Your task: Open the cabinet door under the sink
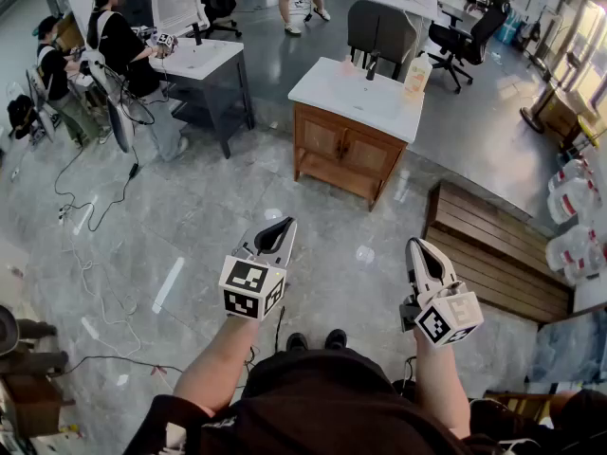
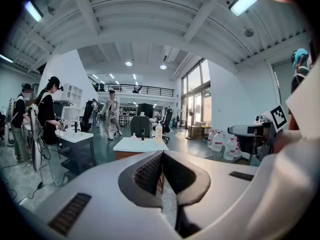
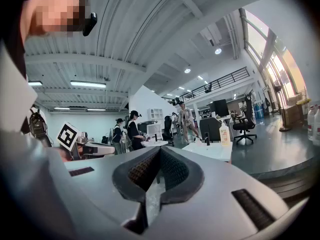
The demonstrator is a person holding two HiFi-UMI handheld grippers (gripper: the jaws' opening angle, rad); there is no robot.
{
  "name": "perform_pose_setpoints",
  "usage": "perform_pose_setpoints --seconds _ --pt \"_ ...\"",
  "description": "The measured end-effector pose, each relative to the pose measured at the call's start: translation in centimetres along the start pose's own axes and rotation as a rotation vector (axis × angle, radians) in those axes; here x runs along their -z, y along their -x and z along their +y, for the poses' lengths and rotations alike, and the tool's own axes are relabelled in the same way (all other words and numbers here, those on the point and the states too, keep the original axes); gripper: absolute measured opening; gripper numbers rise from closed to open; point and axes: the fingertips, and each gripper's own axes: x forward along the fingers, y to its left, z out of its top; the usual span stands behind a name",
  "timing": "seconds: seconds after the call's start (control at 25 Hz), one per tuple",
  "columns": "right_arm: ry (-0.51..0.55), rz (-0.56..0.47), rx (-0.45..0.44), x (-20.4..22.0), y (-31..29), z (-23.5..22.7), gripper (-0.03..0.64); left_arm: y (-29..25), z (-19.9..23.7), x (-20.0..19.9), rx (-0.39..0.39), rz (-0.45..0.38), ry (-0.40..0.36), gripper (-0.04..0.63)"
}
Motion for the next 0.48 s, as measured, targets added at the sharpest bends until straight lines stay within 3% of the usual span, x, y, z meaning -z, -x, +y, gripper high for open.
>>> perform_pose_setpoints --seconds 0.48 --pt "-0.005 -0.009 0.002 0.1 -2.1 -1.1 0.009 -0.9 1.2 -0.3 -0.010 0.001 0.001 0.020"
